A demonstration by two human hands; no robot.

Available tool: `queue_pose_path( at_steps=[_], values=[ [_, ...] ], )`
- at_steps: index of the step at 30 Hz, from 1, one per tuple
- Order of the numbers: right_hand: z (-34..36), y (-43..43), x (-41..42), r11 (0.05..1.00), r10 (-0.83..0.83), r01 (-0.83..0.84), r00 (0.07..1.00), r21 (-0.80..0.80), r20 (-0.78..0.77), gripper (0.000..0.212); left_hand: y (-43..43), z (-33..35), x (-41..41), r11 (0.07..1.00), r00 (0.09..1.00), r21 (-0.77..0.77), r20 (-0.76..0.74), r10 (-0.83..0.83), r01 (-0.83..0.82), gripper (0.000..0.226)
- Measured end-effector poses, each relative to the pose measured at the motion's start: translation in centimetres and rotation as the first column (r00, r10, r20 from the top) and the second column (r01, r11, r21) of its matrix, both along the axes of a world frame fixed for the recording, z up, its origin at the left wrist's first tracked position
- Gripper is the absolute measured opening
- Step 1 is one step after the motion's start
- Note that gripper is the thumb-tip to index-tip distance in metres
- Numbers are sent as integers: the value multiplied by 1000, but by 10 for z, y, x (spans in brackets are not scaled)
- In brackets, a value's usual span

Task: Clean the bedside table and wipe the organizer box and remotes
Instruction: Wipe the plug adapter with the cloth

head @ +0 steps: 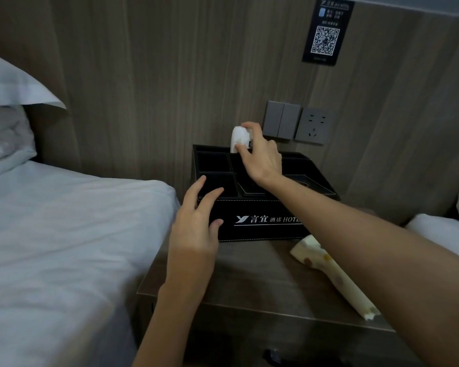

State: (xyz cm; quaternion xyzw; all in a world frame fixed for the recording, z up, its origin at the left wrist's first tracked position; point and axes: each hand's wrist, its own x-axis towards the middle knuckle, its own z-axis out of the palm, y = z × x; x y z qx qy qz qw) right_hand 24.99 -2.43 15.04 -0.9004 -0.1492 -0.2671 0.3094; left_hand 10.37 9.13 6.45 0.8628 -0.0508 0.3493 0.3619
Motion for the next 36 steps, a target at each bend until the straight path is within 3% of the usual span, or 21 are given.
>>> queue_pose_path(
  at_steps=[9, 15, 19, 22, 26, 30, 36],
  values=[
    [18, -2, 2, 947, 2, -52, 988, 316, 157, 41, -4, -1, -1, 999, 1000, -40, 5, 1, -1, 59],
    [44, -18, -37, 872, 250, -276, 961, 404, 117, 41, -11, 3, -3, 999, 999, -40, -36, 30, -31, 59],
    [44, -41, -86, 842, 391, -407, 913, 354, 119, 40, -23, 18, -16, 986, 995, -160, 98, -32, 48, 55],
    [41, -66, -123, 829, 484, -481, 873, 286, 67, 40, -36, 32, -32, 895, 967, -377, 177, -185, 240, 56],
    [28, -102, -164, 763, 591, -549, 806, 341, -26, 42, -50, 38, -51, 654, 864, -579, 209, -458, 486, 69],
    [12, -130, -189, 763, 615, -545, 778, 348, -128, 46, -53, 38, -67, 680, 783, -431, 111, -612, 593, 96],
    [-8, -150, -206, 736, 647, -465, 698, 492, -307, 43, -47, 36, -85, 806, 801, -88, -95, -591, 585, 106]
  ],
)
